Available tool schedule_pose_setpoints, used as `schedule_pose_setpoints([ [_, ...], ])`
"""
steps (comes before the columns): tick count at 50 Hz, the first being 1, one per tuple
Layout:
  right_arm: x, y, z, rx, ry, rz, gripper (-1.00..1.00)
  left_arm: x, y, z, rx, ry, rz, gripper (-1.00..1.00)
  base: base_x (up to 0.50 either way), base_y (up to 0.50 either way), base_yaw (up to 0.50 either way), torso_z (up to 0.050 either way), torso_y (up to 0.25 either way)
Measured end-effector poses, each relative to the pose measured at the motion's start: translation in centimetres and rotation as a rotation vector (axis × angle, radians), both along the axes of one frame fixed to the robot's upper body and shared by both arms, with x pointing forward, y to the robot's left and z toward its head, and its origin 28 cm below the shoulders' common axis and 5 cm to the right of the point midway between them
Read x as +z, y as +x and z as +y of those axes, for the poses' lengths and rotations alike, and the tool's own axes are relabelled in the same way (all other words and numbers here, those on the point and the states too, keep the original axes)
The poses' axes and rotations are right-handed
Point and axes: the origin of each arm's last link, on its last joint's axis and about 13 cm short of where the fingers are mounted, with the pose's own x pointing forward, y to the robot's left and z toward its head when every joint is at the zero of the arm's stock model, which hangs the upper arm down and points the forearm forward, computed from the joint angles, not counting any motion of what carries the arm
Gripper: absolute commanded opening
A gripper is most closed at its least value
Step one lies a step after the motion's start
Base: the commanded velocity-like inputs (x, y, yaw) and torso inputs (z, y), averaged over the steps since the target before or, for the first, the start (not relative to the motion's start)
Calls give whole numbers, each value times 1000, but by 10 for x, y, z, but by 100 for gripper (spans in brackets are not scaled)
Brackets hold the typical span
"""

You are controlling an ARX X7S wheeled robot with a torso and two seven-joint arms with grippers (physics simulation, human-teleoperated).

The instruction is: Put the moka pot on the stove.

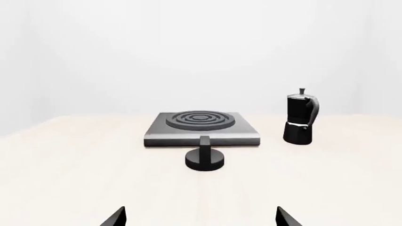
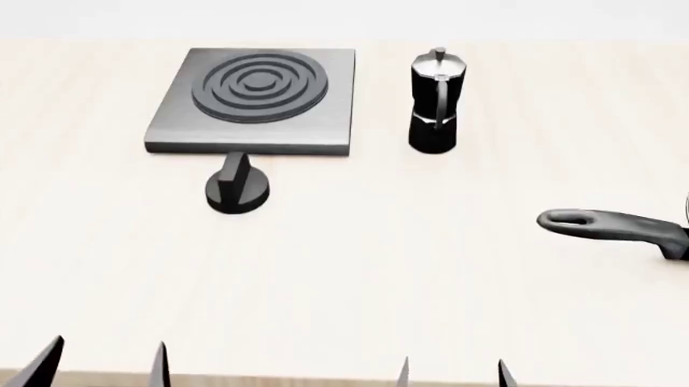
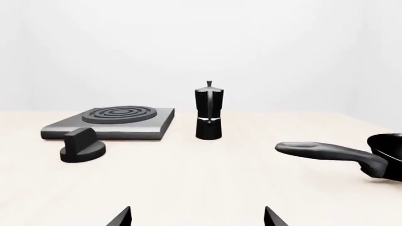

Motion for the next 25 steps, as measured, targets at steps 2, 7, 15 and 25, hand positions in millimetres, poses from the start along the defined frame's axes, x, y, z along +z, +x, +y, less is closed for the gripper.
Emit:
schedule_pose_setpoints([
  [2, 0, 0, 0, 1, -1, -4, 100, 1, 0, 0, 0, -1, -4, 100, 98, 0, 0, 0, 0],
  [7, 0, 0, 0, 2, -4, -11, 100, 3, 0, 1, -2, -6, -14, 100, 123, 0, 0, 0, 0],
  [15, 0, 0, 0, 0, -11, -23, 100, 5, 1, 1, -5, -11, -28, 100, 193, 0, 0, 0, 0],
  [25, 0, 1, 0, 3, -18, -28, 100, 5, 3, 1, -5, -16, -35, 100, 222, 0, 0, 0, 0],
])
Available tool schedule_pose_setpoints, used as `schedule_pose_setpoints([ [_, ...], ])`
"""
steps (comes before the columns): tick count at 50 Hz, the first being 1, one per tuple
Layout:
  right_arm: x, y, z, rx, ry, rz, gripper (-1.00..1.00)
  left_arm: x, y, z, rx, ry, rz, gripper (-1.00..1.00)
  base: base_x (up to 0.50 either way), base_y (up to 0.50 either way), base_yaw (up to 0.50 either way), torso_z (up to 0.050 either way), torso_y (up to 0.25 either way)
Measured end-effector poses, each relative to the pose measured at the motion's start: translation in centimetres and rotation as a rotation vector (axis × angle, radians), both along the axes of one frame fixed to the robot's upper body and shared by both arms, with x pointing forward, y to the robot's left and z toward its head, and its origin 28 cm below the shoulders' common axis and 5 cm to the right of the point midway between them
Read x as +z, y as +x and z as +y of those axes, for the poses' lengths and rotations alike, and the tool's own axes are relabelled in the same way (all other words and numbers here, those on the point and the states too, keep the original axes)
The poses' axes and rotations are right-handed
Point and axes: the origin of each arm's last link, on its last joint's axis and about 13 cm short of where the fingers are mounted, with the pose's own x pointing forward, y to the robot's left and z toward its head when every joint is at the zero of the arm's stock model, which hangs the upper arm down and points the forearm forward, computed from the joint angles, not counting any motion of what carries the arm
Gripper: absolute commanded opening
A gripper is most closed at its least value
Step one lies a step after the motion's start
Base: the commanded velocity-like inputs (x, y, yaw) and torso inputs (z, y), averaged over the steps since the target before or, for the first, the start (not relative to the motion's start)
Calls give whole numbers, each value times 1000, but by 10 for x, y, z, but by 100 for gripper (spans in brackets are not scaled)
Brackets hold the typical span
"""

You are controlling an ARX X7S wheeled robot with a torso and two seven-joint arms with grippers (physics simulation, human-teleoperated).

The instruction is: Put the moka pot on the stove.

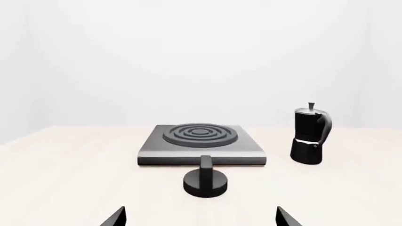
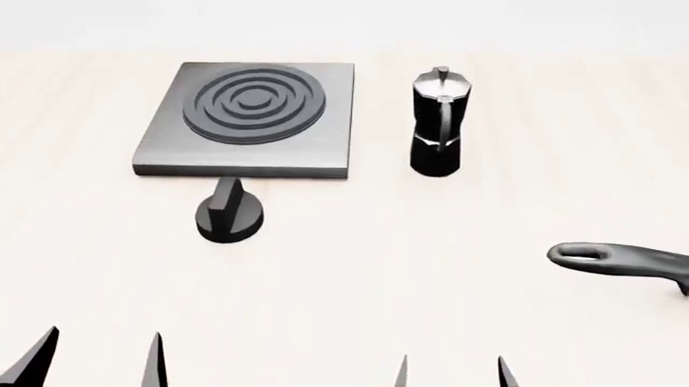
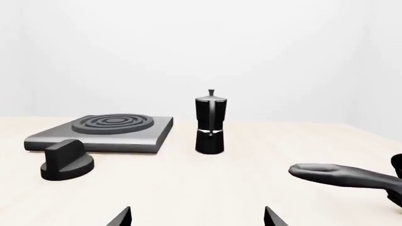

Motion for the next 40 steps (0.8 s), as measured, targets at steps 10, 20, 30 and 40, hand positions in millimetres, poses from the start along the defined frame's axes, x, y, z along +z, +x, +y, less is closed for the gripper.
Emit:
schedule_pose_setpoints([
  [10, 0, 0, 0, 4, -6, -1, 100, -1, 1, 0, 2, -3, 3, 100, 223, 0, 0, 0, 0],
  [20, 0, 0, 0, 6, -8, 2, 100, -3, 2, 1, 4, -6, 6, 100, 225, 0, 0, 0, 0],
  [30, 0, 0, 0, 5, -4, 5, 100, -5, 2, 1, 0, -5, 11, 100, 230, 0, 0, 0, 0],
  [40, 0, 0, 0, 6, 1, 8, 100, -5, 3, 1, -3, -4, 13, 100, 243, 0, 0, 0, 0],
])
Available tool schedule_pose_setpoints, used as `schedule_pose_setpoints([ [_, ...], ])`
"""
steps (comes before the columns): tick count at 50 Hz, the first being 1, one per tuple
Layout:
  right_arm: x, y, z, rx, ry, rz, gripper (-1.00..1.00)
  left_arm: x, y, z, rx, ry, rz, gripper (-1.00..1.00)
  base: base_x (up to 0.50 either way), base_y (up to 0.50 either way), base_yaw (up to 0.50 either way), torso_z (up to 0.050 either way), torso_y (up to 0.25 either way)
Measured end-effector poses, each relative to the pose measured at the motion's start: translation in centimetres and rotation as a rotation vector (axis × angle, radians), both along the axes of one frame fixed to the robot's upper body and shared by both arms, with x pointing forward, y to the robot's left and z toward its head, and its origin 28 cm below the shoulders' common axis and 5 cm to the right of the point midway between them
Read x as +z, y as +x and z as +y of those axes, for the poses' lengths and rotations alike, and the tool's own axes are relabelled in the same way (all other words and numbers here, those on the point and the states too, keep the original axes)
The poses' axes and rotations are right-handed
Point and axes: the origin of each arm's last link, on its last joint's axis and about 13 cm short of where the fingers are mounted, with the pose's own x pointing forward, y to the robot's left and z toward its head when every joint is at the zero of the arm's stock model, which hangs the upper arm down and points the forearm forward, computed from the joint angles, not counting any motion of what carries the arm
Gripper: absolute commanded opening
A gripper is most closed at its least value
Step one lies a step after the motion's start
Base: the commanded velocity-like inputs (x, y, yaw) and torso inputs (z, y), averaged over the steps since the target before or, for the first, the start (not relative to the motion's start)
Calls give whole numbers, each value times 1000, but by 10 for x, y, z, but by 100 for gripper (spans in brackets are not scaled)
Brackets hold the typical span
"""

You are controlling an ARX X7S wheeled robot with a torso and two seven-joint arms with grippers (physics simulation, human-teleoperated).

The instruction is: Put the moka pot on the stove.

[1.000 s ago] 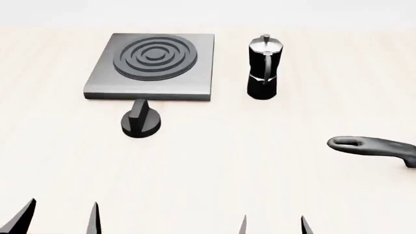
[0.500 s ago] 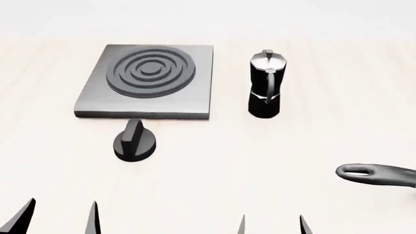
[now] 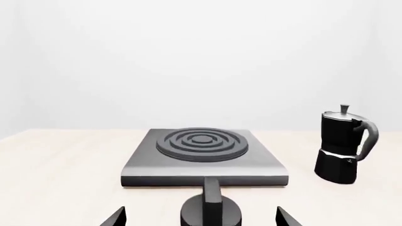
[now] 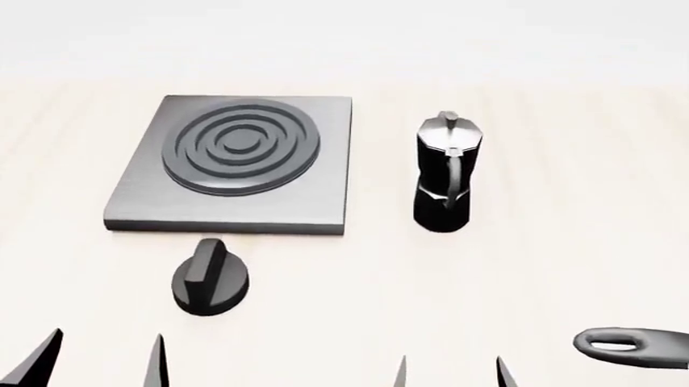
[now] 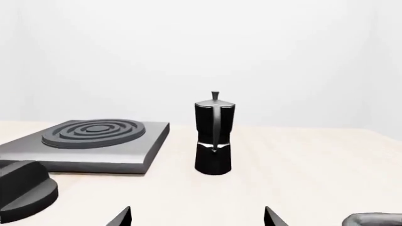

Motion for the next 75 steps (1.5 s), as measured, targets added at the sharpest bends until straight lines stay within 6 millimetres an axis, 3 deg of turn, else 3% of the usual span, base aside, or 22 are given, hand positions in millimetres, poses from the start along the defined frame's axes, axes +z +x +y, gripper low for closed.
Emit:
schedule_pose_setpoints([
  [49, 0, 0, 0, -2, 8, 4, 100, 0, 2, 1, 1, 4, 1, 100, 242, 0, 0, 0, 0],
  [75, 0, 1, 0, -1, -11, -31, 100, -1, 2, 0, 3, 2, 4, 100, 2, 62, 0, 0, 0],
])
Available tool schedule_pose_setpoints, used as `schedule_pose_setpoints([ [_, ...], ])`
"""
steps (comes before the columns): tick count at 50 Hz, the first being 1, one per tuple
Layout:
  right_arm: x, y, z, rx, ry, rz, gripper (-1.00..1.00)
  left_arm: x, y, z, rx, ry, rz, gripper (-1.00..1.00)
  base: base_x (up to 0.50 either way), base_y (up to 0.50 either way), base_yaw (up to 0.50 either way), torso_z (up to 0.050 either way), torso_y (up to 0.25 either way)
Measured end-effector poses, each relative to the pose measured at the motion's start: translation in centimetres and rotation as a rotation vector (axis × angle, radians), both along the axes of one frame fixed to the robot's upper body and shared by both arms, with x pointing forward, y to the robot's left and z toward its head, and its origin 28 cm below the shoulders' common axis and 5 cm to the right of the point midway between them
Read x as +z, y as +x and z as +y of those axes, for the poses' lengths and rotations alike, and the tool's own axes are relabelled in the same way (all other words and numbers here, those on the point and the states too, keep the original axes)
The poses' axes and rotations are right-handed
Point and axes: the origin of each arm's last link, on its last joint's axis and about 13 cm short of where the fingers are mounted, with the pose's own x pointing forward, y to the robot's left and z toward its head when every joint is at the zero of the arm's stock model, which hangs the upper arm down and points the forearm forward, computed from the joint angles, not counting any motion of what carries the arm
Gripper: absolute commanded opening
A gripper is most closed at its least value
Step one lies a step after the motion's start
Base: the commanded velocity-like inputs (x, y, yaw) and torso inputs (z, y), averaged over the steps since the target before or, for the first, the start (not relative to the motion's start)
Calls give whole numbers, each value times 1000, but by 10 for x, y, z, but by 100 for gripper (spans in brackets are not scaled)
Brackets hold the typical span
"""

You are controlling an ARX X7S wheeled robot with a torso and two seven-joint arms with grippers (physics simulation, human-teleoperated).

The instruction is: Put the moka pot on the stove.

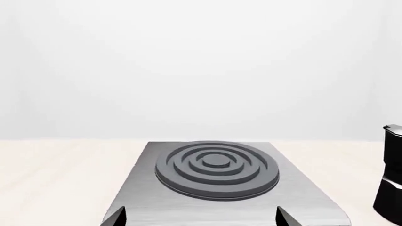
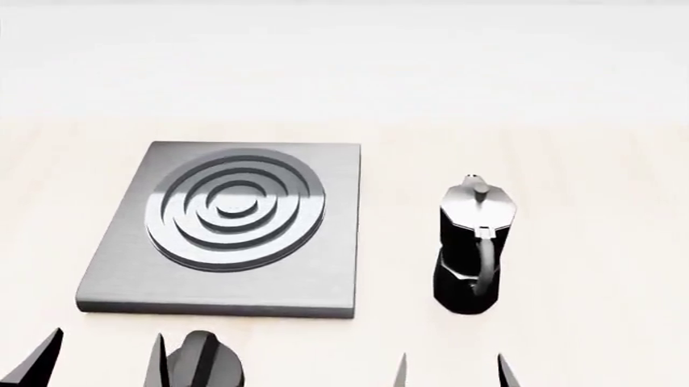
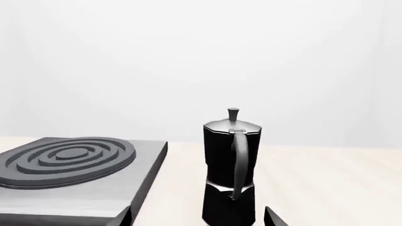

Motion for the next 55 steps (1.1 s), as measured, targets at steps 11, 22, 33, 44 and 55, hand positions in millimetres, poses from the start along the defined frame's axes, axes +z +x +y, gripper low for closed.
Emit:
schedule_pose_setpoints([
  [11, 0, 0, 0, 9, -6, -4, 100, 0, 0, 0, 1, 1, 0, 100, 0, 210, 0, 0, 0],
  [22, 0, 0, 0, 9, -3, -9, 100, 0, 0, 0, 0, 2, 1, 100, 0, 212, 0, 0, 0],
  [33, 0, 0, 0, 8, 1, -13, 100, 1, 0, 0, -1, 4, 2, 100, 0, 211, 0, 0, 0],
  [44, 0, 0, 0, 8, 5, -15, 100, -1, 0, 0, -1, 5, 4, 100, 0, 211, 0, 0, 0],
  [55, 0, 0, 0, 7, 10, -15, 100, -1, 1, 0, -2, 9, 5, 100, 0, 211, 0, 0, 0],
])
